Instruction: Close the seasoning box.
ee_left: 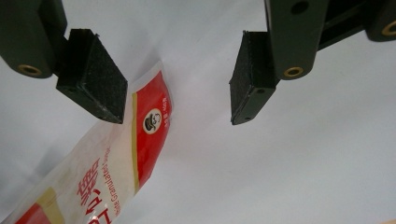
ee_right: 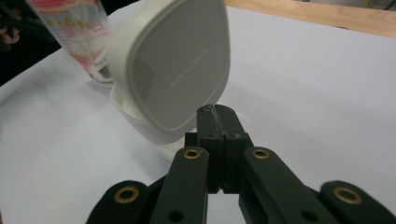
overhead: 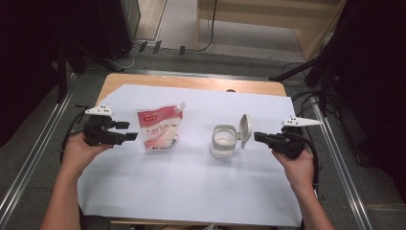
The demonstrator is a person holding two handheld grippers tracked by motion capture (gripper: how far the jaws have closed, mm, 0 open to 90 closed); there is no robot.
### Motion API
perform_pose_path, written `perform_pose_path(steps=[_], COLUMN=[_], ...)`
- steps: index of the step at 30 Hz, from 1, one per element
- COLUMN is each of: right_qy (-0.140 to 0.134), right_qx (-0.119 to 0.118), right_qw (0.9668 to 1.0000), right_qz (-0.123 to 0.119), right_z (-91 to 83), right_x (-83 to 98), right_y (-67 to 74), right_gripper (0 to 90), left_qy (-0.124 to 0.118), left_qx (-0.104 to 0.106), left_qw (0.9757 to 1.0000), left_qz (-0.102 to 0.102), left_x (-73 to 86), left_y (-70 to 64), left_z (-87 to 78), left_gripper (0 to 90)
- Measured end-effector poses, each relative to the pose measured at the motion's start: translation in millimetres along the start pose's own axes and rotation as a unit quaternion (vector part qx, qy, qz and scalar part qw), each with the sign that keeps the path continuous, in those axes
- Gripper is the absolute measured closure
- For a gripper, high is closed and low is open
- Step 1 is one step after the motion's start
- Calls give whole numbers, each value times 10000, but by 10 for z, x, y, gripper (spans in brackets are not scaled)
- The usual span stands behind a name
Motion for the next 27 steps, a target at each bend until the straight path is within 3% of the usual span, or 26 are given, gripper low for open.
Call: perform_pose_path(steps=[6, 14, 23, 27], right_qy=[33, 79, 14, 10], right_qx=[25, 43, 7, 1], right_qw=[10000, 9999, 10000, 10000], right_qz=[32, 66, 45, -77], right_z=[158, 277, 306, 311], right_x=[-84, -128, -173, -190], right_y=[-131, -187, -80, -28], right_gripper=[896, 888, 888, 887], left_qy=[24, 37, 97, 55], left_qx=[-27, -18, -1, 34], left_qw=[10000, 10000, 9999, 9999], left_qz=[75, -74, -38, -86], left_x=[-3, 12, 7, 3], left_y=[-17, -7, -7, -5], left_z=[19, 32, 31, 19], left_gripper=[373, 365, 366, 366])
Point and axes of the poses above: each handheld gripper's, and its own axes: z roughly forward along the jaws, x roughly out of its underside, y roughly to its left, the point moved 1 cm from there along z, roughly forward along the jaws, and after that the axes turned 4 degrees about -z, right-handed, at the moved point
